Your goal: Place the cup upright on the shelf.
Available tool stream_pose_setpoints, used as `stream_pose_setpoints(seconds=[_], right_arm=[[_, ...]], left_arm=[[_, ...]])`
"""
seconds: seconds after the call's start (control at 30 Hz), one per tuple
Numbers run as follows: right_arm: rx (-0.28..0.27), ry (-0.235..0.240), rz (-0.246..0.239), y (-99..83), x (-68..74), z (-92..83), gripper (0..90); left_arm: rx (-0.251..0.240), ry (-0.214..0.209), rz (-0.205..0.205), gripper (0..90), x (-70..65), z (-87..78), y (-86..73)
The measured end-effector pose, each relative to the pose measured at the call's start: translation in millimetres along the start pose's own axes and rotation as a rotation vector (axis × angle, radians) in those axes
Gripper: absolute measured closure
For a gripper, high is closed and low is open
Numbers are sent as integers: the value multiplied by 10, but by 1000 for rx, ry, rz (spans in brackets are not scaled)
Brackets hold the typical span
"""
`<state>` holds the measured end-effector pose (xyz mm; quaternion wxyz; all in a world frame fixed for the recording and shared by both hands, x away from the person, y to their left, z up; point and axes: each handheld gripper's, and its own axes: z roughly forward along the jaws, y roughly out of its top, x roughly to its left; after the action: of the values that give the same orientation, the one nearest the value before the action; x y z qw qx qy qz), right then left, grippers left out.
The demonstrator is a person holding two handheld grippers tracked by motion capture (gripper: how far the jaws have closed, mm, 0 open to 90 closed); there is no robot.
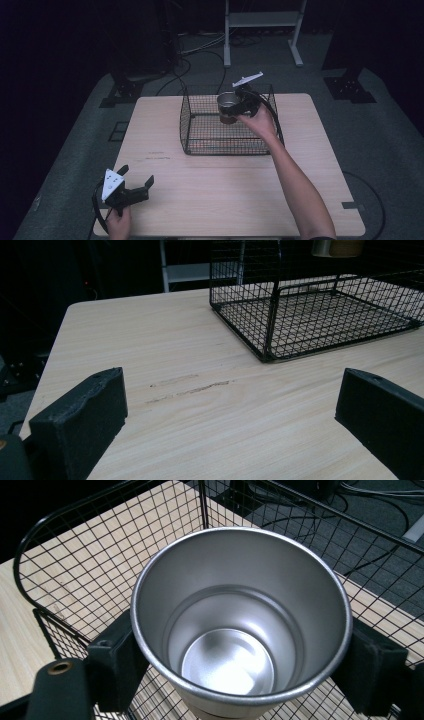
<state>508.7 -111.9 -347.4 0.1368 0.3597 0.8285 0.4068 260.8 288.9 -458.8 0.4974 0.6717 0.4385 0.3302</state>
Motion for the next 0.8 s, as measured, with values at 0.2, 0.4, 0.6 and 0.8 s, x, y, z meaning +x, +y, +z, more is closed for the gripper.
stream_pose_setpoints(seconds=[0.2,0.4,0.6,0.8], right_arm=[[15,8,7,-26,-46,67,176],[30,30,28,-47,-63,143,176],[51,30,14,-62,-63,195,176],[70,37,17,-83,-66,262,176]], left_arm=[[-4,0,0,0,6,-3,-1],[-2,6,0,0,8,-16,-6],[-8,6,-2,0,15,-24,-6],[-4,1,4,0,-1,-4,-3]])
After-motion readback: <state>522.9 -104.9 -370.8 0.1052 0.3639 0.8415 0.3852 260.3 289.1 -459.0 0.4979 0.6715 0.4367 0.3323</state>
